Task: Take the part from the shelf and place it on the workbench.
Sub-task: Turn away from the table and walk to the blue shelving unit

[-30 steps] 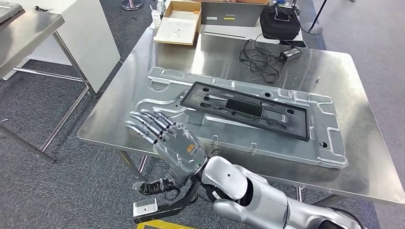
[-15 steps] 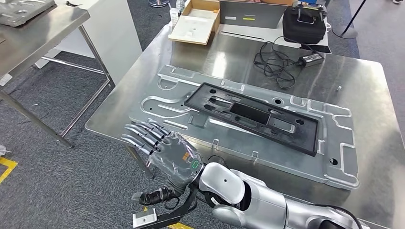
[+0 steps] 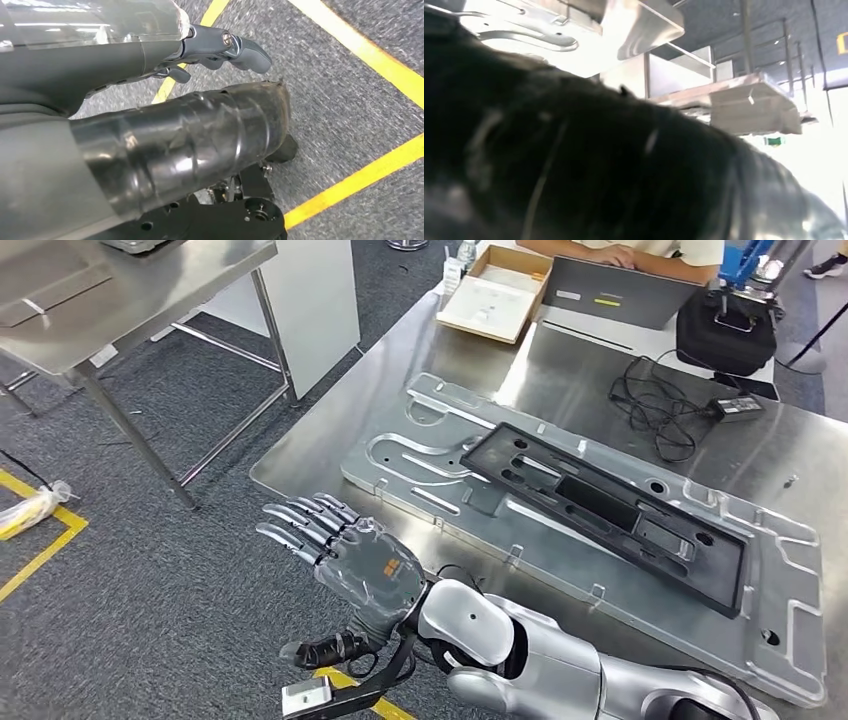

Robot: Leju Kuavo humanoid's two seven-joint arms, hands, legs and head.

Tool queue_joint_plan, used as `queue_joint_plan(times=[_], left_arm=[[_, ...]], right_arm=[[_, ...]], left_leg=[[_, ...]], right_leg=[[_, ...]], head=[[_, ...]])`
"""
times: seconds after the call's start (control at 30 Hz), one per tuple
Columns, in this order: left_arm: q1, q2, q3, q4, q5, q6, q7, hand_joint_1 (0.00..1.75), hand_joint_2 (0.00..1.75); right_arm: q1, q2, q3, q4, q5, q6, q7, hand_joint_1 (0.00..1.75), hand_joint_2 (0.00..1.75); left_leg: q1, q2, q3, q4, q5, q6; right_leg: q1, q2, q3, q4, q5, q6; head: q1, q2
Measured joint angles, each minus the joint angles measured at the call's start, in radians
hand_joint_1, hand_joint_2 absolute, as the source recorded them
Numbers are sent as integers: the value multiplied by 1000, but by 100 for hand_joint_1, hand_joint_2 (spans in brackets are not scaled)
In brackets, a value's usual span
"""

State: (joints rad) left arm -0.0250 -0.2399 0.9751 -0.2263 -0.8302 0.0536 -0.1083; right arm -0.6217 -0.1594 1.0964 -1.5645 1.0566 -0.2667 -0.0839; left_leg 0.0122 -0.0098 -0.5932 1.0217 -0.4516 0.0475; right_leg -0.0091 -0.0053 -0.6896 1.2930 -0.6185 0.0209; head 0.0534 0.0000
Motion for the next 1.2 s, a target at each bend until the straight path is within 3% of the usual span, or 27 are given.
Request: queue_joint_plan(times=[0.03,0.07,0.1,0.17,0.23,0.3,0.33,0.4,0.47,0.53,0.57,0.6,0.67,0.73,0.8,0.83,0.9,0.97,1.0,1.03,1.07,1.1,1.17,1.2], left_arm=[[1,0,0,0,-2,1,0,0,0],[1,0,0,0,-3,1,1,0,0],[1,0,0,1,-5,2,1,0,0],[0,0,0,1,-7,4,1,0,0],[-1,0,0,2,-7,6,2,0,0],[0,0,0,3,-8,8,3,0,0],[2,1,0,3,-8,9,3,0,0],[2,3,0,4,-8,10,3,0,0],[0,3,0,4,-8,10,3,0,0],[-1,3,0,4,-9,10,3,0,0],[0,4,0,4,-9,10,3,0,0],[1,4,0,4,-9,11,3,0,0],[1,6,0,4,-12,12,3,0,0],[-2,7,-1,5,-14,13,2,0,0],[-1,7,-1,5,-15,13,1,0,0],[0,8,-1,5,-15,13,0,0,0],[1,8,-1,5,-15,13,-1,0,0],[-1,8,-1,5,-15,13,-2,0,0],[-1,8,-1,5,-15,14,-2,0,0],[-1,8,-1,5,-14,13,-2,0,0],[0,8,-1,5,-14,13,-2,0,0],[0,8,-1,5,-14,13,-2,0,0],[-1,6,-1,6,-14,12,-3,0,0],[-2,5,-1,7,-14,12,-4,0,0]], right_arm=[[0,-2,0,0,-2,2,0,0,0],[0,-4,0,0,-4,4,0,0,0],[-1,-4,0,0,-6,7,0,0,0],[-3,-5,0,0,-10,13,0,0,0],[-7,-7,0,0,-14,17,0,0,0],[-11,-8,0,-2,-17,20,0,0,0],[-13,-8,0,-2,-18,21,0,0,0],[-17,-7,0,-4,-19,24,0,0,0],[-18,-7,0,-3,-19,26,0,0,0],[-17,-7,0,-3,-19,29,0,0,0],[-17,-7,0,-3,-19,30,0,0,0],[-18,-7,0,-3,-20,31,0,0,0],[-19,-7,0,-3,-23,34,0,0,0],[-22,-7,0,-3,-27,38,0,0,0],[-25,-7,0,-3,-30,41,0,0,0],[-27,-8,0,-3,-31,42,0,0,0],[-29,-8,0,-4,-31,43,0,0,0],[-29,-10,0,-5,-31,43,0,0,0],[-28,-13,0,-6,-31,43,0,0,0],[-26,-15,0,-5,-31,44,0,0,0],[-25,-16,0,-5,-31,44,0,0,0],[-25,-17,0,-5,-31,45,0,0,0],[-28,-17,0,-6,-31,46,0,0,0],[-30,-17,0,-6,-31,46,0,0,0]], left_leg=[[-1,-13,0,0,0,0],[-1,-26,1,1,0,0],[-1,-39,2,1,0,0],[-1,-64,3,4,-1,-3],[2,-85,-4,5,1,-14],[5,-103,-9,2,5,-28],[5,-99,-12,6,2,-34],[1,-60,-37,59,-32,-42],[4,-13,-97,178,-91,-50],[10,2,-140,261,-114,-59],[13,6,-136,253,-99,-63],[15,14,-112,208,-69,-65],[13,51,-42,77,-15,-65],[7,71,-9,11,0,-52],[4,53,-11,9,-2,-36],[4,44,-11,8,-1,-30],[6,25,-10,5,1,-18],[5,5,-10,4,2,-10],[3,-6,-10,4,3,-7],[1,-19,-10,4,3,-6],[-2,-33,-8,4,3,-5],[-4,-48,-6,5,3,-5],[-9,-74,-3,5,3,-5],[-8,-86,-4,5,3,-6]], right_leg=[[0,1,-14,21,4,0],[0,3,-8,3,29,-2],[0,11,14,-50,68,-5],[-1,53,71,-184,135,-16],[0,82,97,-248,150,-24],[0,69,102,-259,149,-30],[-2,58,108,-268,151,-35],[-8,30,122,-286,157,-45],[-6,2,128,-292,156,-50],[-5,-26,128,-291,152,-50],[-6,-38,129,-289,150,-48],[-7,-50,131,-287,147,-44],[-7,-70,133,-278,137,-32],[-1,-86,134,-269,128,-20],[1,-102,137,-268,125,-11],[-1,-98,139,-265,119,-6],[-8,-56,123,-221,83,3],[-9,-9,66,-100,20,3],[-8,-2,30,-33,-5,2],[-6,1,4,11,-11,-1],[-3,4,-5,18,4,-6],[0,9,6,-18,39,-13],[4,46,59,-152,120,-36],[6,68,82,-207,143,-45]], head=[[0,0],[0,0],[0,0],[0,0],[0,0],[1,0],[0,0],[-4,0],[-7,0],[-7,0],[-7,0],[-7,0],[-8,0],[-7,0],[-6,0],[-6,0],[-6,0],[-6,0],[-6,0],[-6,0],[-6,0],[-6,0],[-7,0],[-7,0]])
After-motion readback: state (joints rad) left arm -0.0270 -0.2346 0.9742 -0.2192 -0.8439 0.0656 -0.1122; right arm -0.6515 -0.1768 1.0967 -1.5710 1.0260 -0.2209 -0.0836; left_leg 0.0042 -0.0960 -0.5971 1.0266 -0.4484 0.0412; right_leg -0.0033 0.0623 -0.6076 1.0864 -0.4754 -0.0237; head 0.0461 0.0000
